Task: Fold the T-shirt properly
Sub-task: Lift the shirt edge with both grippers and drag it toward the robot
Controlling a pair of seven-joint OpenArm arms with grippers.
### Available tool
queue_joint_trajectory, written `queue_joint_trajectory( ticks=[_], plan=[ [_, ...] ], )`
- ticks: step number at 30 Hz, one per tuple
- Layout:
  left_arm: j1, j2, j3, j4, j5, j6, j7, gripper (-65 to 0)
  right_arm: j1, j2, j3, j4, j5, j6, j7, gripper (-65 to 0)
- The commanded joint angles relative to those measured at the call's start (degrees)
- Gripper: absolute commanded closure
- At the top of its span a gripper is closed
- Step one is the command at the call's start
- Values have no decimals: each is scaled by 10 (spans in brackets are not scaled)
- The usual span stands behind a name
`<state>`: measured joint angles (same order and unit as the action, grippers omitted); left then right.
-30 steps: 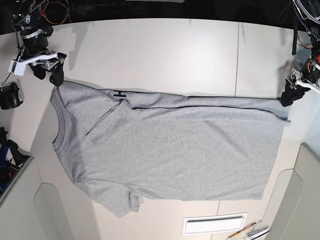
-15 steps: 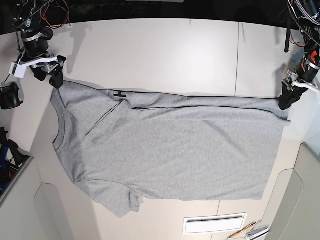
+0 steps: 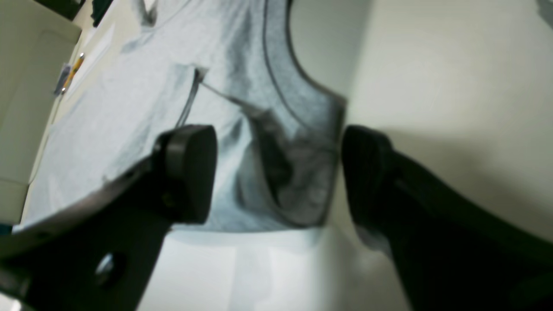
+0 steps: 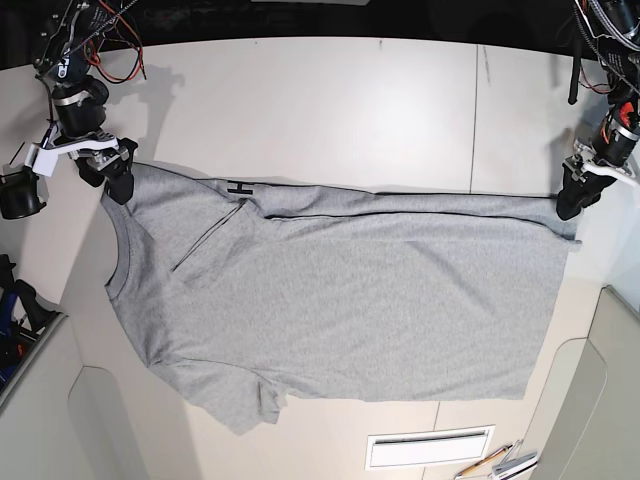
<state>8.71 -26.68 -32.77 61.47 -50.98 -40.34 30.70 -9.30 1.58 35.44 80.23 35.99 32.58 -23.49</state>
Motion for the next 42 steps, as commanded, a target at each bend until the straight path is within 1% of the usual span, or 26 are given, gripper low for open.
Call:
queue_joint_trajectory(
  ticks=[1, 7, 8, 9, 10, 13, 22, 23, 24, 25, 27, 28, 30, 31, 32, 33, 35, 37, 38, 40, 42],
  plan=[
    [-2, -8, 8, 3, 11, 3, 8, -473, 4, 1, -12, 3, 0, -2, -14, -445],
    [-20, -8, 65, 3, 27, 3, 2, -473, 4, 1, -67, 3, 0, -2, -13, -445],
    [-24, -8, 70, 3, 28, 15, 2, -473, 4, 1, -71, 3, 0, -2, -12, -445],
    [-28, -8, 71, 3, 28, 24, 2, -473, 4, 0, -73, 3, 0, -2, -11, -445],
    [-29, -8, 72, 3, 28, 25, 2, -473, 4, -2, -73, 3, -3, -2, -11, -445],
    [-30, -8, 72, 3, 29, 24, 2, -472, 4, -7, -73, 3, -11, -2, -9, -445],
    [-30, -8, 72, 3, 29, 24, 8, -469, 4, -7, -73, 4, -11, -2, -1, -445],
    [-30, -8, 72, 3, 29, 24, 8, -453, 4, -7, -73, 4, -11, -2, -1, -445],
    [-30, -8, 72, 3, 29, 24, 8, -414, 4, -7, -73, 4, -11, -2, -1, -445],
    [-30, -8, 72, 3, 30, 24, 8, -358, 4, -7, -73, 4, -11, -2, -1, -445],
    [-30, -8, 72, 3, 35, 24, 6, -210, 4, -7, -73, 4, -11, -2, -1, -445],
    [-30, -8, 72, 3, 36, 24, 1, -153, 4, -7, -73, 4, -11, -2, -1, -445],
    [-30, -8, 72, 3, 38, 24, -10, -66, 4, -7, -73, 4, -11, -2, -1, -443],
    [-30, -8, 72, 3, 42, 24, -14, -21, 4, -7, -73, 4, -11, -2, 0, -425],
    [-30, -8, 72, 3, 42, 23, -14, 0, 4, -7, -73, 4, -11, -2, 2, -386],
    [-30, -8, 71, 3, 42, 19, -14, 0, 4, -7, -73, 4, -11, -2, 6, -322],
    [-30, -8, 71, 3, 42, 3, -13, 0, 4, -7, -73, 7, -11, -2, 8, -162],
    [-30, -9, 70, 3, 42, 3, -13, 0, 3, -7, -73, 15, -11, -2, 7, -18],
    [-30, -10, 66, 3, 41, 3, -13, 0, 3, -7, -73, 20, -11, -2, 7, 0],
    [-30, -10, 50, 4, 41, 3, -10, 0, 2, -7, -73, 34, -11, -2, 3, 0],
    [-30, -10, 28, 4, 41, 3, 0, 0, 0, -7, -70, 51, -11, -2, -17, 0]
  ],
)
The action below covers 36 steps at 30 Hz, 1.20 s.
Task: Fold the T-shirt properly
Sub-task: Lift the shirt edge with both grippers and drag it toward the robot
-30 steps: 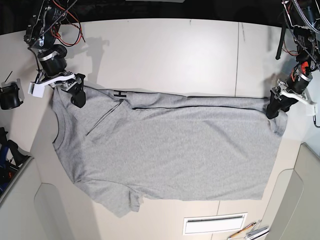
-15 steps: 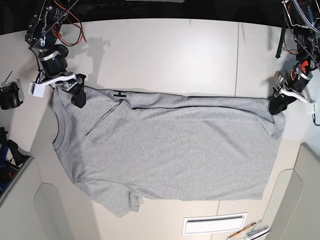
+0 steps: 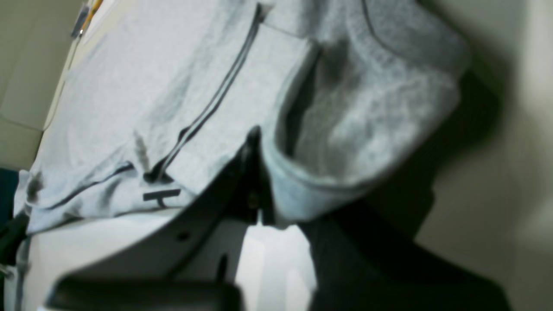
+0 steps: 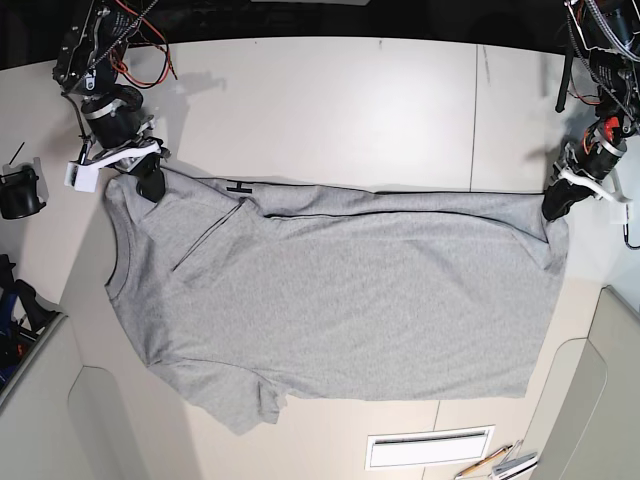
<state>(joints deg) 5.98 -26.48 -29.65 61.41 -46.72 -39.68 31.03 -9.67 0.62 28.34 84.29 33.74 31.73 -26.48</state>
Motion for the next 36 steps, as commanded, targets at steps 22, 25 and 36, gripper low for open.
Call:
queue_joint_trajectory(
  ticks=[22, 25, 36],
  plan=[
    [135, -39, -38, 94, -153, -3, 162, 0, -108, 7, 53, 156, 32, 7, -104, 0],
    [173, -32, -58, 135, -152, -3, 164, 0, -127, 16, 56, 162, 32, 7, -104, 0],
    [264, -9, -109, 206, -181, -3, 184, 0, -193, 45, 74, 162, 62, 7, -107, 0]
  ],
)
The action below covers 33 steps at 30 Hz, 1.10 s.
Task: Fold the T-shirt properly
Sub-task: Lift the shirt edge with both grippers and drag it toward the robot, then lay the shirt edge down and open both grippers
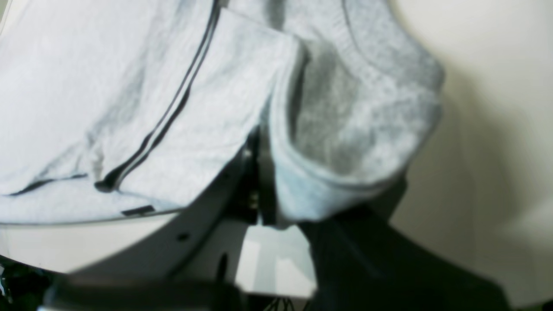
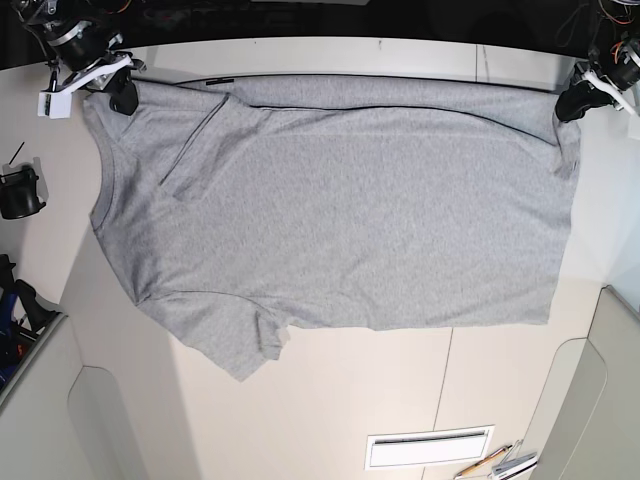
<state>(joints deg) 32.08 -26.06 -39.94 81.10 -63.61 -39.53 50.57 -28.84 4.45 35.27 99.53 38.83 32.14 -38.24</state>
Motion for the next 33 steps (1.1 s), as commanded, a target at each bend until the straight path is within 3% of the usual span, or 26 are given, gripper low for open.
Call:
queue_joint_trajectory(
  ticks=[1, 33],
  plan=[
    [3, -12, -6, 9, -12, -5, -12, 0, -5, 6, 8, 10, 15, 3, 11, 0],
    [22, -12, -6, 9, -30, -5, 7, 0, -37, 6, 17, 10, 32, 11, 9, 0]
  ],
)
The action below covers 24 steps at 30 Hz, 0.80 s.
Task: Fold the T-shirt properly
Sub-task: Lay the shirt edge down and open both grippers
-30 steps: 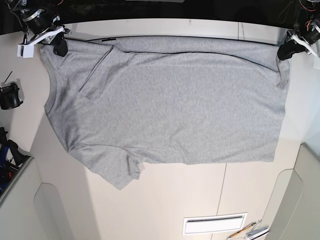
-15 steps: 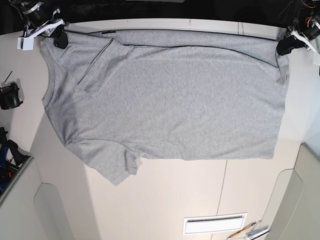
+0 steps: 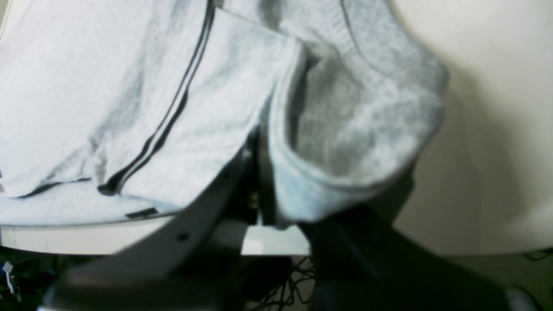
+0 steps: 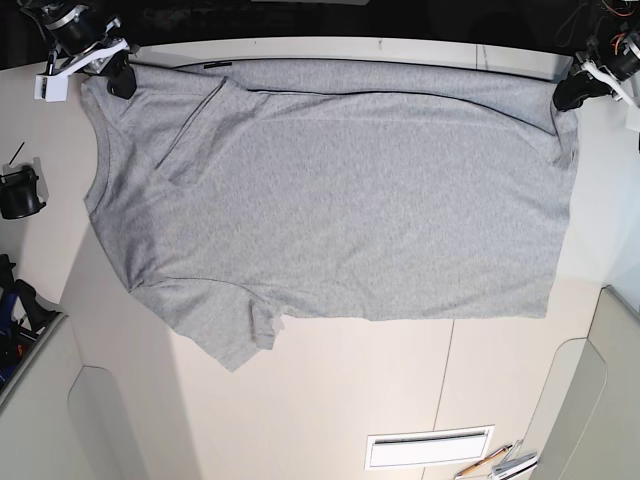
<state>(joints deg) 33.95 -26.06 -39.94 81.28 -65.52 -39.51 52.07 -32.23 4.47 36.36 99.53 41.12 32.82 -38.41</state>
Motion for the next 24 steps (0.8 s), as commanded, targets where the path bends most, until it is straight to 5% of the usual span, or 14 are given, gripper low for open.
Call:
queue_joint_trajectory(
  ticks=[1, 4, 7, 11, 16, 24],
  plan=[
    [3, -12, -6, 7, -11, -5, -8, 0, -3, 6, 6, 10, 9, 4, 11, 0],
    [3, -12, -6, 7, -11, -5, -8, 0, -3, 6, 5, 10, 9, 4, 11, 0],
    [3, -12, -6, 7, -11, -5, -8, -8, -3, 6, 5, 10, 9, 4, 11, -169],
    [4, -12, -6, 7, -11, -5, -6, -109, -3, 6, 9, 10, 5, 4, 11, -318],
    [7, -12, -7, 7, -9, -5, -6, -260, -2, 6, 44, 10, -3, 4, 11, -334],
    [6, -13, -81, 7, -23, -5, -8, -272, 1, 14, 123, 10, 20, 4, 11, -334]
  ],
)
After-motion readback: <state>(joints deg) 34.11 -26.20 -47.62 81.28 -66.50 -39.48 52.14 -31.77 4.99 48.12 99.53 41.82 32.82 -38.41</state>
